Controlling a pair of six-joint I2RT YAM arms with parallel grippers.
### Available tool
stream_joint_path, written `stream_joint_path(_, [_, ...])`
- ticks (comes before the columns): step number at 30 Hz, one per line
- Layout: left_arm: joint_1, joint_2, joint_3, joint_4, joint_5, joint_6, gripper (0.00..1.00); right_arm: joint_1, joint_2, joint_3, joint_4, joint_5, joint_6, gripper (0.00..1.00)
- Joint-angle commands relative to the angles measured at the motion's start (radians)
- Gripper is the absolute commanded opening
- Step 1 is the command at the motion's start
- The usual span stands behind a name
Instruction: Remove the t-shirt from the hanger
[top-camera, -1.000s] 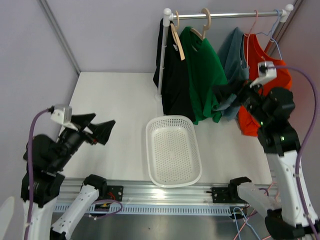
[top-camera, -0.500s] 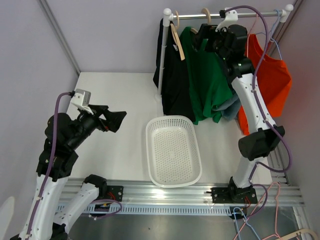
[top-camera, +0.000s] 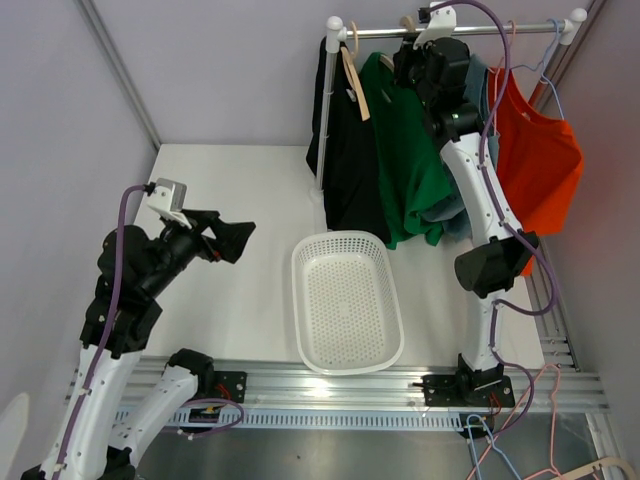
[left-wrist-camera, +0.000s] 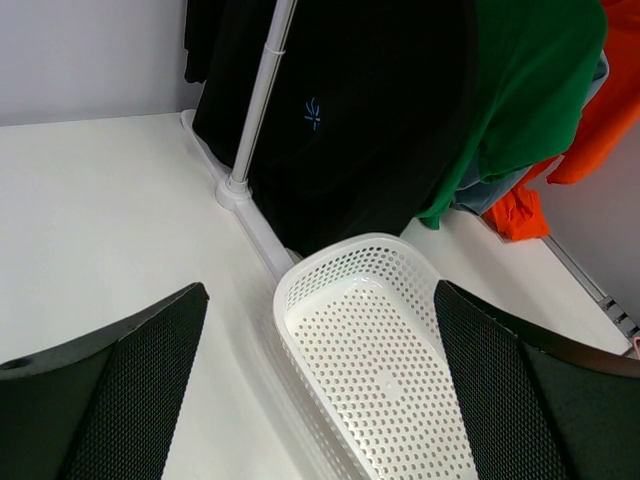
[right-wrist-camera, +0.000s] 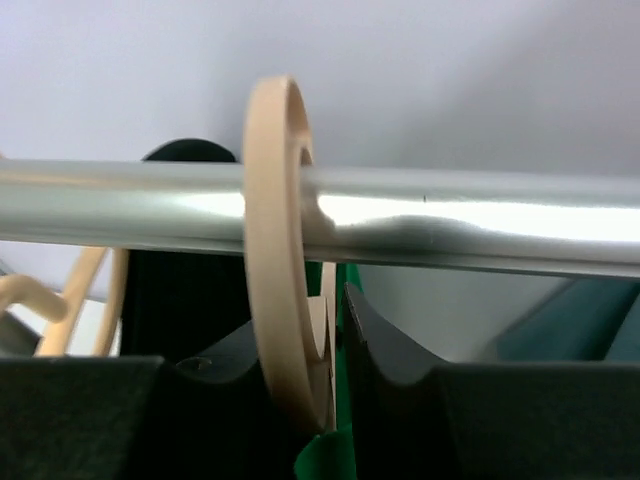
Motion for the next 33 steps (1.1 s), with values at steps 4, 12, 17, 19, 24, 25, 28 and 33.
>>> stream_joint_path(4, [-0.004, -0.011, -0.008, 0.037, 0.006, 0.004, 1.0, 0.014, 0.021, 0.046, 0.005, 0.077, -0.028, 0.37])
stream_joint_path(12, [-0.004, -0.014, -0.011, 0.034, -0.009, 0.009, 0.99, 0.017, -0.015, 0.057, 0.016, 0.094, -0.018, 0.0])
stream_joint_path(17, [-0.004, 0.006, 0.004, 0.037, 0.03, 0.006, 0.99, 0.026, -0.069, 0.128, 0.028, 0.096, -0.014, 0.0])
stream_joint_path(19, [-0.004, 0.034, 0.036, 0.032, 0.075, 0.001, 1.0, 0.029, -0.122, 0.102, 0.054, 0.094, -0.014, 0.0])
stream_joint_path(24, [-0.135, 0.145, 0.146, -0.012, 0.141, 0.019, 0.99, 0.076, -0.245, -0.015, 0.099, 0.27, -0.029, 0.0])
stream_joint_path(25, [-0.166, 0.156, 0.163, -0.017, 0.111, 0.027, 0.99, 0.09, -0.27, -0.092, 0.11, 0.331, -0.028, 0.0])
stream_joint_path(28, [-0.287, 0.196, 0.252, -0.014, -0.006, 0.042, 0.99, 0.161, -0.377, -0.232, 0.183, 0.643, 0.007, 0.0])
stream_joint_path(33, [-0.601, 0.304, 0.321, -0.012, -0.218, 0.119, 0.99, 0.245, -0.472, -0.365, 0.066, 1.053, 0.2, 0.0])
